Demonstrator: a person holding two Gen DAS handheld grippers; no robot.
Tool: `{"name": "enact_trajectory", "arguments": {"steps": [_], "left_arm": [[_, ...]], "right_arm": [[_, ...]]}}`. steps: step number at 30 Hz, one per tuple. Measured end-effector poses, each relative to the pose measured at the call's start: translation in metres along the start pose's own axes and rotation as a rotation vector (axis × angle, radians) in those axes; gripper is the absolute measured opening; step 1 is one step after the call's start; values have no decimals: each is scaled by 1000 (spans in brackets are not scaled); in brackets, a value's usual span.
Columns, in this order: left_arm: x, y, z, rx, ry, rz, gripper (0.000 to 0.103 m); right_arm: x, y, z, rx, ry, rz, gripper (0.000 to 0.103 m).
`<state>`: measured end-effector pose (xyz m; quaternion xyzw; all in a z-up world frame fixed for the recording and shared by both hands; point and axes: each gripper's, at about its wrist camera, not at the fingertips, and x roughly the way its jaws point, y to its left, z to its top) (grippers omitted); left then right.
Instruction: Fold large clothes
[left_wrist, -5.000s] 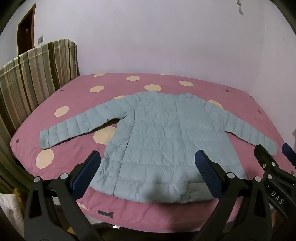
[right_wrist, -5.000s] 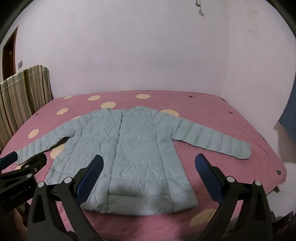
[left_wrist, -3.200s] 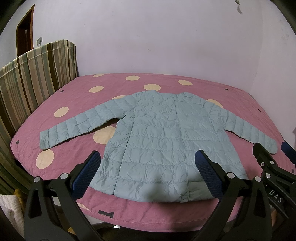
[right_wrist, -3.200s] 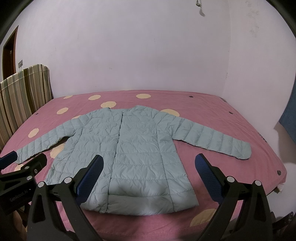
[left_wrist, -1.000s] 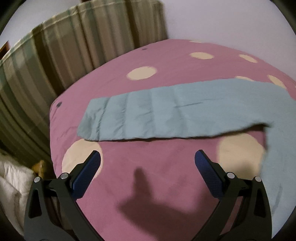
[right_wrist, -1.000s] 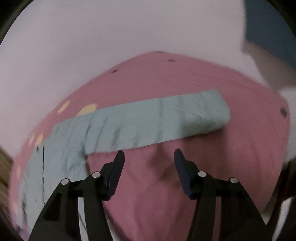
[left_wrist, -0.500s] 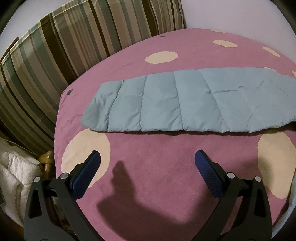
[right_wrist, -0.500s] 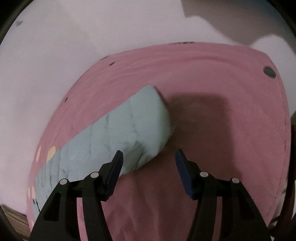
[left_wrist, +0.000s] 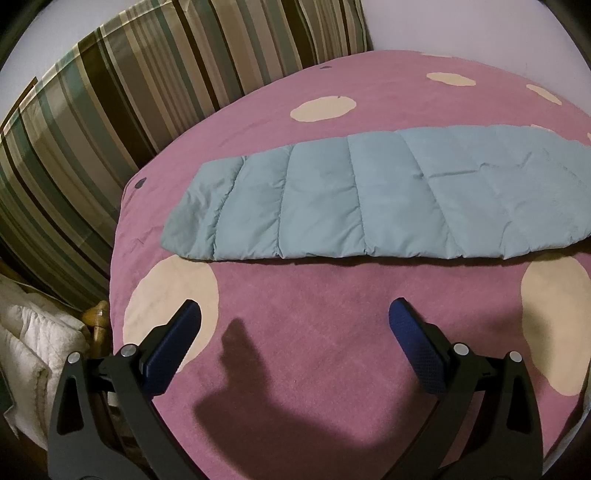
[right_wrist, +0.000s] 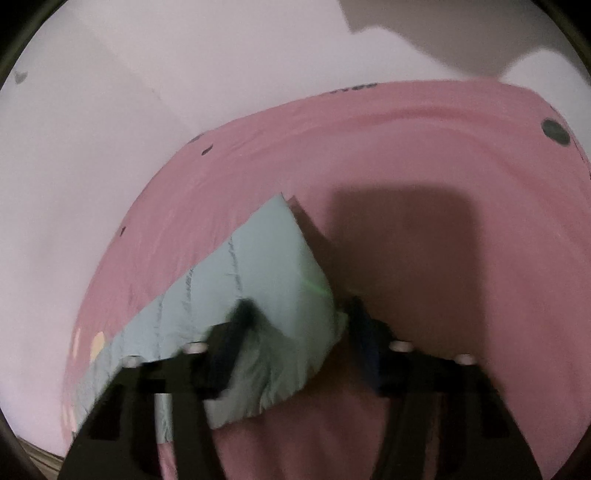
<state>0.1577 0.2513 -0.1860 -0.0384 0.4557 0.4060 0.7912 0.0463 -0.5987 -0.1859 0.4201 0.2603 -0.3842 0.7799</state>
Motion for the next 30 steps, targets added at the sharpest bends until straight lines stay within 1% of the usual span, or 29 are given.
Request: {"name": "enact_trajectory", "arguments": {"steps": [1,3,6,8,9,14,15,16,21,24,25,27,29,30], "left_arm": [[0,0,0,0,0,1,101],[0,-1,-1,0,0,0,101],[0,0,-1,0,0,0,101],[0,0,-1,-1,2,-1,101],[0,-1,-1,-1,1,-2,101],[0,0,-1,3,1,3,101],[0,0,-2,5,0,6,101],[0,0,-2,6,-1,7,101],[1,0,-3,-5,4,-9,101],[2,2,-4,-13,9,-22,101],[2,3,-4,-14,9,-24,101],[3,4,-3,-17,11,-29,101],[4,6,-4,-21,13,-35,101],[4,6,-4,-23,14,-37,101]], "right_arm": [[3,3,1,-9,15,24,19],[6,10,4,-26,17,32,12],[-7,33,5,-85,-30,50,10],[-19,57,2,-137,-60,76,10],[-27,63,-2,-159,-67,89,10],[-47,149,-33,-333,-64,186,10],[-50,173,-44,-381,-57,214,10],[-58,187,-58,-414,-50,235,10],[-63,280,-116,-577,-6,354,10],[-64,322,-150,-641,37,418,10],[-66,339,-166,-670,50,439,10],[-66,363,-191,-718,75,468,10],[-61,388,-219,-764,118,496,10],[-61,394,-228,-776,128,501,10]]}}
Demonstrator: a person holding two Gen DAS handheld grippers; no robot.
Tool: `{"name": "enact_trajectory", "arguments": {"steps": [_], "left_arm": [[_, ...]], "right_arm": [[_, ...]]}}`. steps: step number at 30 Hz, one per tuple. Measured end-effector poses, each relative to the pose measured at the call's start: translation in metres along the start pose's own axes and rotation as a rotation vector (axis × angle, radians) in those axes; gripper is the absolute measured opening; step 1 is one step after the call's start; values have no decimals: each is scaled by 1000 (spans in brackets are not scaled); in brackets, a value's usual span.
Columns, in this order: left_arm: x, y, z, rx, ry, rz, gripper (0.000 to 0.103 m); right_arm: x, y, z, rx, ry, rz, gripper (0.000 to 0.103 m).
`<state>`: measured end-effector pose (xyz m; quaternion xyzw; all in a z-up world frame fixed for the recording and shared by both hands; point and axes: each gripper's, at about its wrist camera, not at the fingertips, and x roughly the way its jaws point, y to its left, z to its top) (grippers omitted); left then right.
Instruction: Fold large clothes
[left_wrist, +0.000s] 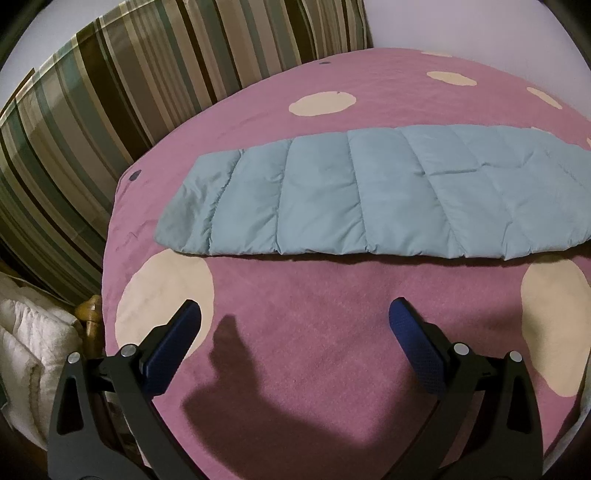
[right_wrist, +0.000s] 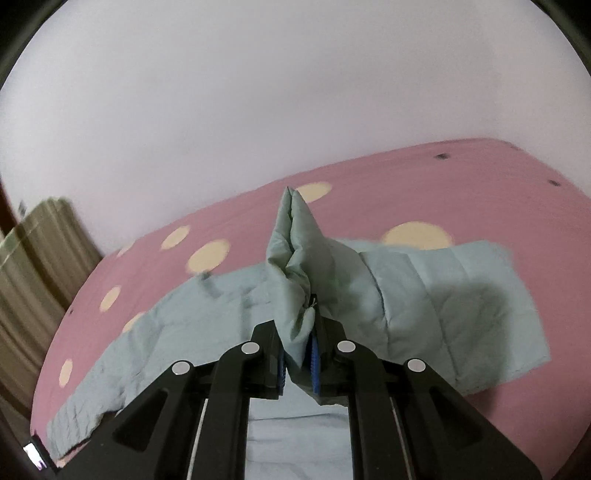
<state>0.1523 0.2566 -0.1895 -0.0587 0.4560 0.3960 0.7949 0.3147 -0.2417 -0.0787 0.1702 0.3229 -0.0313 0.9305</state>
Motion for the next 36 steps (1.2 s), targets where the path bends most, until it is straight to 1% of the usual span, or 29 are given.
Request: {"name": "enact_trajectory", "arguments": {"steps": [5,6,10,17,23,24,28,32,33,34,35,36], "left_arm": [[1,0,1,-4,3,-6,101],[1,0,1,-3,3,-6,101],[1,0,0,-6,4,-8,101],[2,0,0,-8,6,-12,101],[2,0,0,-9,6,-13,101],[2,0,0,-9,6,-13,101],[2,0,0,-8,6,-12,101],[2,0,0,-9,7,-13,101],[2,0,0,-9,6,-13,101],[2,1,0,-9,6,-13,101],[2,0,0,-9,6,-12,101],[2,0,0,-9,6,-12,101]], "right_arm": [[35,55,-27,-91,91,57,10],[33,68,-40,-104,99,63,10],[51,106,-63,-163,153,90,10],[75,132,-89,-240,233,104,10],[106,153,-107,-304,323,81,10],[109,155,-110,-317,336,77,12],[113,160,-117,-361,348,64,14],[110,164,-120,-388,338,67,15],[109,165,-120,-387,337,72,18],[108,165,-120,-380,340,87,28],[105,165,-119,-369,347,115,34],[103,166,-118,-361,354,138,44]]}}
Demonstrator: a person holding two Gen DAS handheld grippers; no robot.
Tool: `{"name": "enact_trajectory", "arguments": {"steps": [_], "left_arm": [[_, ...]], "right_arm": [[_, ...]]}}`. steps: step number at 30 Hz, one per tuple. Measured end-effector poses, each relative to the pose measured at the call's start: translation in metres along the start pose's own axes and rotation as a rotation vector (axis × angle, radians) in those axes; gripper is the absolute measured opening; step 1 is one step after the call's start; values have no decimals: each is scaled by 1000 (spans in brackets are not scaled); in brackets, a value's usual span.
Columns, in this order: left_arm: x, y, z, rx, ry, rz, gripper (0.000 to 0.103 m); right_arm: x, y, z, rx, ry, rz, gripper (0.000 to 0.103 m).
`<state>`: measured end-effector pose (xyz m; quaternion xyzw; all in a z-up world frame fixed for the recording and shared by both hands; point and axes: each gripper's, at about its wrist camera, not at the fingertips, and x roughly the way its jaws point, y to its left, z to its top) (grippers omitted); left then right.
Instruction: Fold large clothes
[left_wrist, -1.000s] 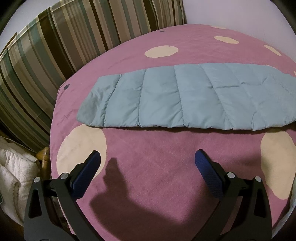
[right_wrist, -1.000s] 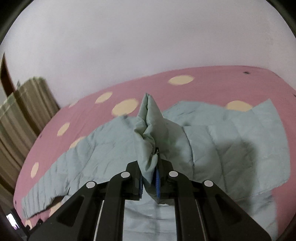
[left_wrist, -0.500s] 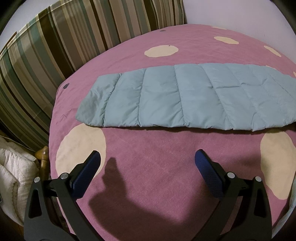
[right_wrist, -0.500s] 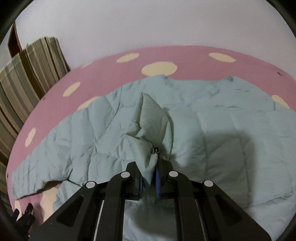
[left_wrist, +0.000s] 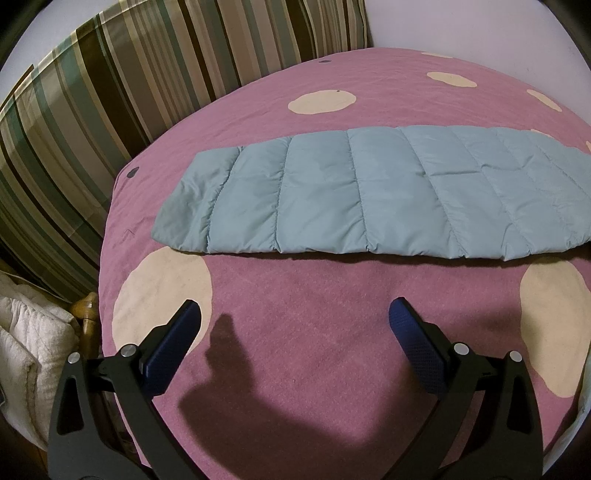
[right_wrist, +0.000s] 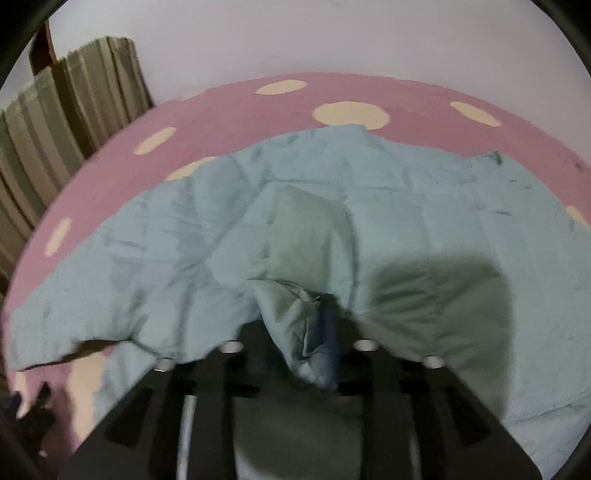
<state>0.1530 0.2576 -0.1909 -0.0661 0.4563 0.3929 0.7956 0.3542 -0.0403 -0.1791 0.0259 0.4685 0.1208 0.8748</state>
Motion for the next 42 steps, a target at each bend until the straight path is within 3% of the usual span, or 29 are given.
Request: {"name": "enact_trajectory", "arguments": {"steps": [1,8,11,13,17,22,25,29,33,37,42], "left_arm": [[0,0,0,0,0,0,101],[0,0,0,-2,0,-2,101],[0,-1,0,-2,0,-1,101],[0,-1,0,-1,0,1,101],[0,-1,0,0,0,2,101],[-1,0,1,3,0,4,101],[-2,1,1,9,-2,13,101],[-3,-1,1,20,-5,26,101],[-3,-4,2,26,-9,35,101],[-3,-3,1,26,-9,36,101],[-3,-3,1,28,-9,38,101]], "right_arm": [[-5,2,0,3,-2,35,48],[-65,11,-8,-38,-76,145,48],[-99,-16,-10,-19,-133,129,45],[-118,-46,-12,11,-165,88,31],[-138,-128,-20,116,-179,-42,21],[-132,-227,-42,300,-145,-193,20],[-109,-254,-54,332,-82,-234,19],[-74,-264,-64,335,-19,-217,19],[-82,-258,-56,341,-34,-213,19],[-103,-268,-33,353,-123,-208,20],[-90,-295,0,369,-137,-246,20]]}}
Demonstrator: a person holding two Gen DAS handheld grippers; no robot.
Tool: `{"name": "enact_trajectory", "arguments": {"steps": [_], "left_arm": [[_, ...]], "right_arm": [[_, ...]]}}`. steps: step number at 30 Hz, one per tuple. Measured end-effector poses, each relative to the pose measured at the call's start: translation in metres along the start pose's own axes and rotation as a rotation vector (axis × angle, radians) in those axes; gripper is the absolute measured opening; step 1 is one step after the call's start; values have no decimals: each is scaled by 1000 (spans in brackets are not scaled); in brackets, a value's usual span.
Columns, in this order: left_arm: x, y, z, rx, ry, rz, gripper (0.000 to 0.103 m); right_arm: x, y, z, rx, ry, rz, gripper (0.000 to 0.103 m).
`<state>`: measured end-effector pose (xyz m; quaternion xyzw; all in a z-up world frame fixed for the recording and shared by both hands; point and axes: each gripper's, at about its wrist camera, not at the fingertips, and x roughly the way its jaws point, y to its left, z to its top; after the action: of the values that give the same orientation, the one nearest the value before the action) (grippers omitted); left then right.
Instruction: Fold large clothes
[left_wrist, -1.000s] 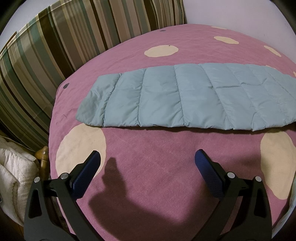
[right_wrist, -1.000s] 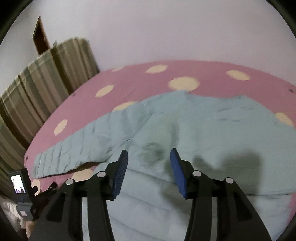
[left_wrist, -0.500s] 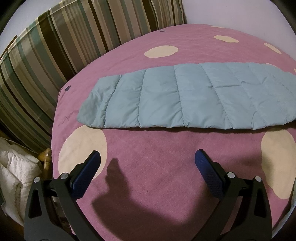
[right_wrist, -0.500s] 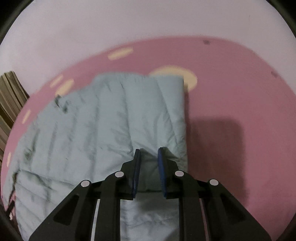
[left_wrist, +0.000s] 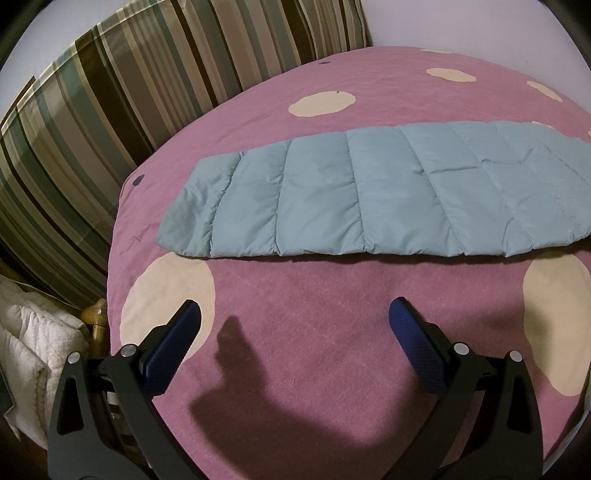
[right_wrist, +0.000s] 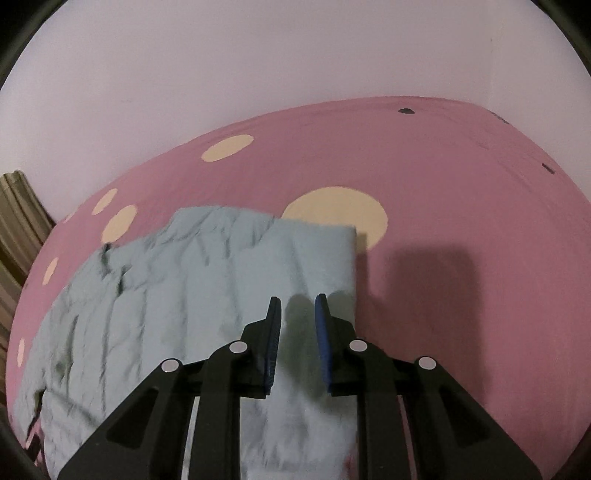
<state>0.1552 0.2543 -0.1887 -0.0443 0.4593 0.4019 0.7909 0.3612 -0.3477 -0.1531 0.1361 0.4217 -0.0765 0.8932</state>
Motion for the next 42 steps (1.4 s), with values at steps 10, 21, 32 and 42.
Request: {"name": "enact_trajectory", "arguments": {"steps": [10,21,32,42], "left_arm": [[-1,-2,1,12,-7,17,101],[-2,-6,0,7,-4,12,101],[-2,-7,0,5,-2,9,101],[-2,-7,0,-1,1,2,101]], "right_arm": [[46,-7,3,4,96,-11,20],[-51,-69,-61,88,21,-104,51],[-33,-69,-99,-11,44,-274,70],[-28,-76,-103,13,28,-301,83]]}}
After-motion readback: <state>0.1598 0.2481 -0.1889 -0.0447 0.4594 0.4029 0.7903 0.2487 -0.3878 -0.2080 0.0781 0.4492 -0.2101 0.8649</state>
